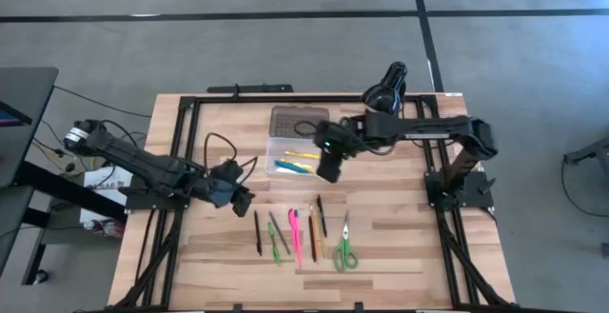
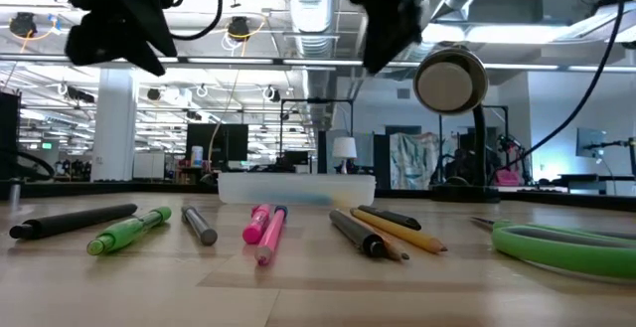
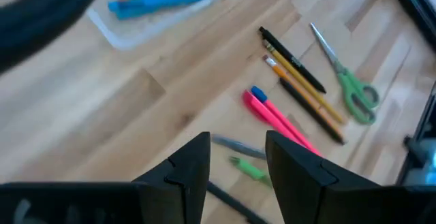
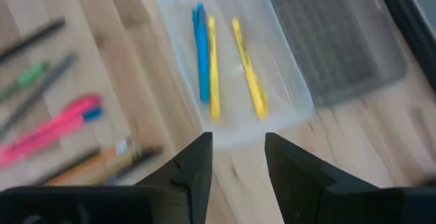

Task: Pick & place school supplies into a supply box
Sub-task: Put the left black pen into the supply box

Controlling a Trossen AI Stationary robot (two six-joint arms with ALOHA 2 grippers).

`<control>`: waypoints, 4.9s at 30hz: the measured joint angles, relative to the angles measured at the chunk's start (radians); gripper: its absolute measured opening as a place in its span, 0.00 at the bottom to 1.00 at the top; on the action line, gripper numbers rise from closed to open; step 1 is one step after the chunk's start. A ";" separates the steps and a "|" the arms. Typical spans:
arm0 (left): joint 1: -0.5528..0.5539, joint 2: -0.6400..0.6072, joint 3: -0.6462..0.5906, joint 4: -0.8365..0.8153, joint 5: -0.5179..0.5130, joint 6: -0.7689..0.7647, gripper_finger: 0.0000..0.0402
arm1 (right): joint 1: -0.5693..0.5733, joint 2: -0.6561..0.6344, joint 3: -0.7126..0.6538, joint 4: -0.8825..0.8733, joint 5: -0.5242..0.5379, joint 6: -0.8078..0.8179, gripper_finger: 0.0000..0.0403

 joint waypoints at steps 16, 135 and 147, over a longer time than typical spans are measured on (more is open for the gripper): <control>-0.129 0.325 0.013 0.071 0.017 -0.517 0.34 | 0.173 -0.176 0.000 -0.273 0.204 0.119 0.30; -0.084 0.787 0.292 -0.192 0.325 -0.080 0.07 | 0.387 -0.305 0.000 -0.494 0.344 0.288 0.30; -0.045 0.718 0.277 -0.286 0.245 -0.035 0.06 | 0.387 -0.305 0.000 -0.494 0.347 0.306 0.30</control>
